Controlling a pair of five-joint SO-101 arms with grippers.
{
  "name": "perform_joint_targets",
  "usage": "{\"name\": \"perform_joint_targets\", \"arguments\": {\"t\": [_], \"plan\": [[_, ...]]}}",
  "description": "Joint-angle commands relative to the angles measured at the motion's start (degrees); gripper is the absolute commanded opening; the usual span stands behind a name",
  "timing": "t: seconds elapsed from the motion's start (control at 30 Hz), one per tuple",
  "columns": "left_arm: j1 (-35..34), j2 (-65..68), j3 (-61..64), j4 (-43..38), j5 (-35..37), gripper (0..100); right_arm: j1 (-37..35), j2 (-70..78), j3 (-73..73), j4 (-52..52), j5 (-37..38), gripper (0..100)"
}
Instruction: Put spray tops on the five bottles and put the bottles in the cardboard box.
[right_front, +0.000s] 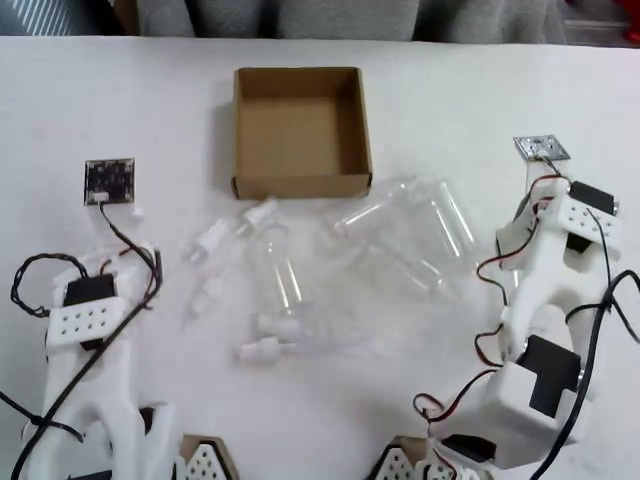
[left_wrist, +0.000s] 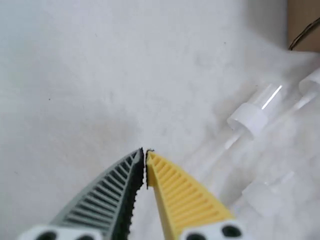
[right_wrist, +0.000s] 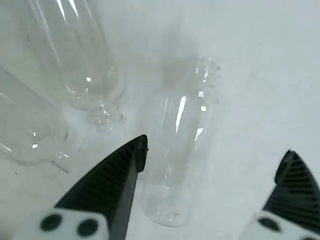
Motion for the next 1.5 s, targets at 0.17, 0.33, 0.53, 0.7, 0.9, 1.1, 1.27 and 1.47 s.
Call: {"name": "perform_joint_targets", "arguments": {"t": [0.17, 0.33, 0.53, 0.7, 0.9, 1.1, 1.27, 1.47], "plan": [[0.75, -0.04, -0.44, -1.14, 0.18, 2, -6.55, -2.77, -13.98, 8.66, -0.70, 3.9], [0.57, -0.04, -0.44, -1.14, 0.18, 2, -14.20, -1.27, -20.48, 8.92, -4.57, 6.3], [0.48, -0.04, -0.53, -1.14, 0.18, 2, -23.78, 6.02, -31.91, 7.16, -16.70, 5.3], [0.40, -0.04, -0.53, -1.14, 0.09, 2, -30.20, 14.90, -42.37, 5.67, -20.13, 13.0], [0.40, -0.04, -0.53, -1.14, 0.09, 2, -33.63, 27.82, -57.49, 5.76, -20.40, 16.5], [0.40, -0.04, -0.44, -2.64, 0.09, 2, -35.21, 40.13, -70.68, 6.11, -20.48, 16.5], [0.40, -0.04, -0.44, -2.64, 0.09, 2, -35.47, 47.87, -78.15, 6.11, -20.48, 16.6], [0.48, -0.04, -0.44, -2.73, 0.09, 2, -37.23, 54.81, -82.29, 6.11, -20.48, 16.6]]}}
